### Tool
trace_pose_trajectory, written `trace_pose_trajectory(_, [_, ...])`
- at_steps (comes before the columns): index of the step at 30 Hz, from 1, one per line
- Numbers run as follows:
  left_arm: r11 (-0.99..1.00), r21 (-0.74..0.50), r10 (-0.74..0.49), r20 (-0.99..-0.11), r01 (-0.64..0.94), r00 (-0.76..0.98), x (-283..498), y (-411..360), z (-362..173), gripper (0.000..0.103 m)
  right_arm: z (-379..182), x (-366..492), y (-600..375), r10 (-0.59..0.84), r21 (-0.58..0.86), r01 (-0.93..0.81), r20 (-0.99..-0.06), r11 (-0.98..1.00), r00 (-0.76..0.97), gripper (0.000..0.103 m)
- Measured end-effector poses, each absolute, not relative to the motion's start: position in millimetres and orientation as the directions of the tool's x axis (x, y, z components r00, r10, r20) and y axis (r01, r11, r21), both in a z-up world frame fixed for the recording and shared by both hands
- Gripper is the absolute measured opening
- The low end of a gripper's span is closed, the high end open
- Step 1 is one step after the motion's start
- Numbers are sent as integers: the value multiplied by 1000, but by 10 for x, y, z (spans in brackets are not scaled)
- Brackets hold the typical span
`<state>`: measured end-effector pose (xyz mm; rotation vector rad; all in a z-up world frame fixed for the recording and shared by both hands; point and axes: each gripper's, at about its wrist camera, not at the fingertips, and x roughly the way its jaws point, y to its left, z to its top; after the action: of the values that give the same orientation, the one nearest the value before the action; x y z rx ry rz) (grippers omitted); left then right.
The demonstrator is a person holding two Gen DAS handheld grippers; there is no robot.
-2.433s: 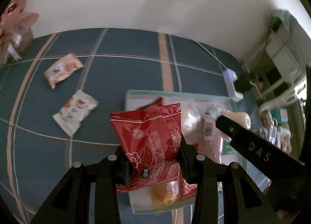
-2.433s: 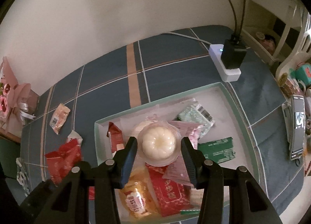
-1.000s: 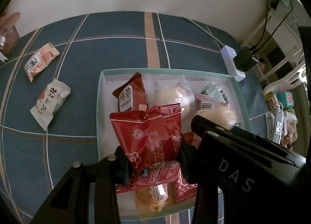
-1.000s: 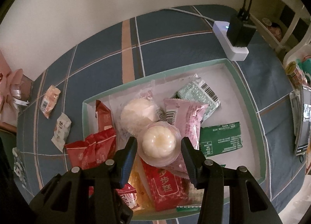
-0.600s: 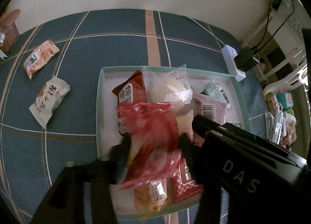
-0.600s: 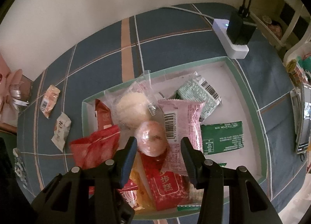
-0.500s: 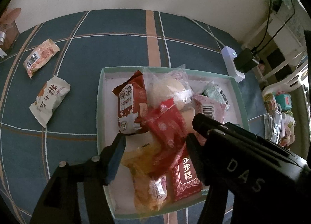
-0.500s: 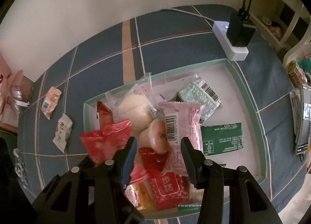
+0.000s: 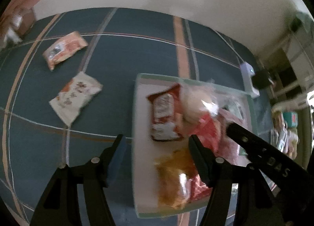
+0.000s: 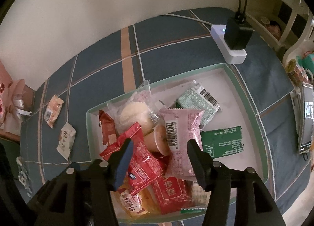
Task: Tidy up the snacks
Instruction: 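Move both tools back toward the last two packets on the table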
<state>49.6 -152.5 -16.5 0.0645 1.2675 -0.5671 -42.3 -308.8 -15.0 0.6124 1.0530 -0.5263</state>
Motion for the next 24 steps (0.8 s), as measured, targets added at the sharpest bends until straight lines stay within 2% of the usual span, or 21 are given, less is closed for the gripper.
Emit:
trace_pose_trajectory(13, [959, -189, -248, -922, 213, 296, 949, -794, -188, 69, -174, -293, -2911, -125, 159, 642, -919, 750, 374, 61])
trace_pose_trajectory(15, [964, -178, -233, -924, 197, 304, 963, -749, -181, 81, -177, -264, -2868, -129, 150, 638, -920, 755, 369, 63])
trace_pose_trajectory(16, [968, -171, -223, -924, 186, 311, 973, -724, -179, 90, -177, -251, -2851, -132, 144, 636, -921, 758, 367, 68])
trace_pose_trajectory(17, [970, -165, -215, -924, 179, 315, 972, -705, -176, 92, -178, -235, -2827, -137, 137, 634, -922, 761, 363, 75])
trace_pose_trajectory(19, [973, -156, -204, -926, 170, 317, 976, -660, -173, 92, -176, -192, -2773, -149, 118, 629, -922, 769, 356, 81])
trace_pose_trajectory(21, [975, -146, -194, -928, 168, 318, 988, -648, -188, 92, -176, -154, -2722, -152, 109, 620, -923, 777, 354, 83])
trace_pose_trajectory(24, [979, -120, -169, -930, 164, 327, 1031, -621, -190, 99, -180, -85, -2634, -153, 100, 606, -924, 789, 352, 86])
